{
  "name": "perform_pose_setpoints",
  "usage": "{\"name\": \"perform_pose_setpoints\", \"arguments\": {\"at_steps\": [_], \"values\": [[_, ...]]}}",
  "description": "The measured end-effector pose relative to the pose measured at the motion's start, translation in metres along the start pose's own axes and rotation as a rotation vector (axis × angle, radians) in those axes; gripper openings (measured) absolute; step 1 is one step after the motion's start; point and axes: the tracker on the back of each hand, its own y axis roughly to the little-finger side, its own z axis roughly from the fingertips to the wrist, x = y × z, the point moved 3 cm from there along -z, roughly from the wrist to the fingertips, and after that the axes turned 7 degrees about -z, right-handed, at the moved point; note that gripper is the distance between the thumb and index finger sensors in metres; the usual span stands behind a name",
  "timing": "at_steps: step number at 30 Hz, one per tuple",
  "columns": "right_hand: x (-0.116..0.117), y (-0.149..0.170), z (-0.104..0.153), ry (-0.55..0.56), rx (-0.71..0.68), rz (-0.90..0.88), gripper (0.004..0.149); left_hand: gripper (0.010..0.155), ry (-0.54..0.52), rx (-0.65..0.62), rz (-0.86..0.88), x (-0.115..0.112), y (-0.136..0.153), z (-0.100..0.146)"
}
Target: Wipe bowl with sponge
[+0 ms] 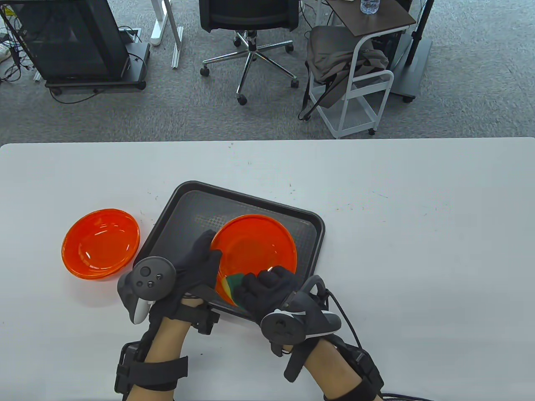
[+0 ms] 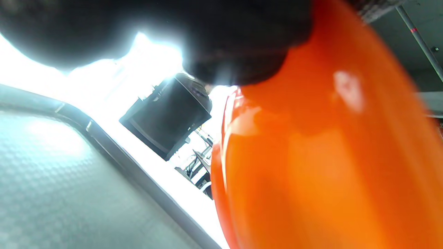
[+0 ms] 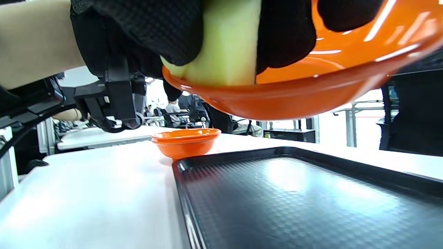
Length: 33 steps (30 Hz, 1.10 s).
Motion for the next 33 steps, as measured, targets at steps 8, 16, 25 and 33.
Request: {"name": "perform_pose_setpoints", "arguments": {"at_steps": [8, 16, 25, 33], "values": [[-0.012, 0.010, 0.006, 0.001, 0.085, 0.124, 0.045, 0.053, -0.023, 0.034, 0.040, 0.010, 0.011, -0.001], [-0.029, 0.019, 0.014, 0.115, 0.121, 0.169, 0.045, 0.053, -0.026, 0.061, 0.109, 0.013, 0.019, -0.001], [-0.041, 0.032, 0.023, 0.231, 0.153, 0.171, 0.045, 0.053, -0.012, 0.077, 0.155, 0.012, 0.023, -0.001], [-0.050, 0.042, 0.031, 0.317, 0.179, 0.168, 0.045, 0.053, -0.011, 0.109, 0.195, 0.014, 0.031, -0.001]]}}
